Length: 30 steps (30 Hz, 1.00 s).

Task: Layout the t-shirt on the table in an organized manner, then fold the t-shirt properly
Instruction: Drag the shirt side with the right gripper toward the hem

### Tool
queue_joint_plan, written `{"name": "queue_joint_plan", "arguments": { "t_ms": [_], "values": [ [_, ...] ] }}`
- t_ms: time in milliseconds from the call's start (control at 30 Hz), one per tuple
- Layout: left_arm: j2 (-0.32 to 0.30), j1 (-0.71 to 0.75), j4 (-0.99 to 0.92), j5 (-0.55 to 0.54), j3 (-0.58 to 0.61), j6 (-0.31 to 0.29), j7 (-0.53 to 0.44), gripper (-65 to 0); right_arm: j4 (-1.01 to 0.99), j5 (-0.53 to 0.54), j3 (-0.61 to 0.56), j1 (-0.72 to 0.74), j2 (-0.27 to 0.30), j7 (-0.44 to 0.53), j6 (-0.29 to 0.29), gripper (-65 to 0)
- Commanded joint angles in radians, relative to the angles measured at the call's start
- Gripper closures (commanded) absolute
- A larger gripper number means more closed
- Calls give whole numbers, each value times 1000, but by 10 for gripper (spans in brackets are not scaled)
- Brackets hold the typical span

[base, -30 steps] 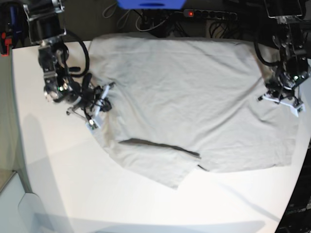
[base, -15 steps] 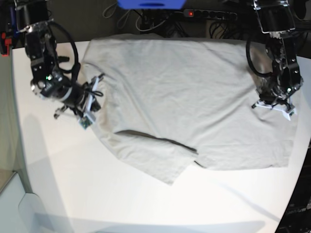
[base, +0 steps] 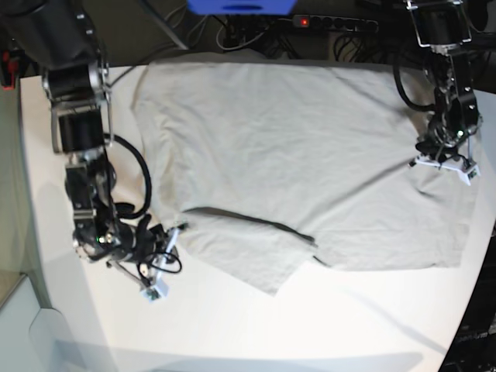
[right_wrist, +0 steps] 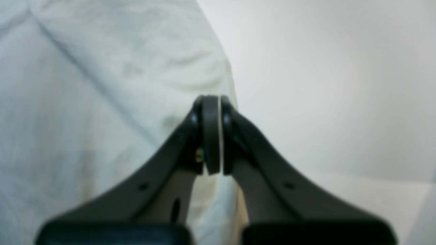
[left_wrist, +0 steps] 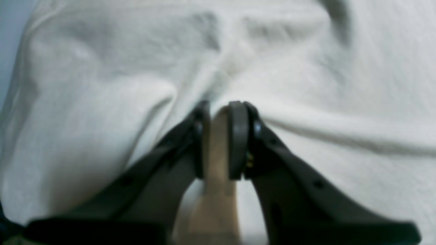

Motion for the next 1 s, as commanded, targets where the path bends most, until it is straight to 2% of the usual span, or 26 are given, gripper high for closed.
{"name": "queue_joint_plan", "arguments": {
  "t_ms": [0,133,333,600,633,767,967],
  "values": [
    [-5,20,-8,3,-1,6,60,-103,-28,11,3,49,-4,39,-8,0],
    [-10,32,-8,3,-1,6,60,-103,-198,11,-43,96,-28,137,-8,0],
    [-8,32,-3,3,-1,6,60,-103,-319,11,-135,96,-48,265,-8,0],
    [-4,32,1,-4,-1,6,60,-103,-490,9,-140,99,-54,410,-15,0],
    [-4,32,1,-4,-1,6,60,-103,-493,9,-140,101,-39,427,-26,0],
    [5,28,1,2,-1,6,60,-103,-497,9,-144,99,-7,484,-150,-1],
    [10,22,1,-3,-1,6,60,-103,-497,9,-137,113,35,496,-242,-1]
  ]
}}
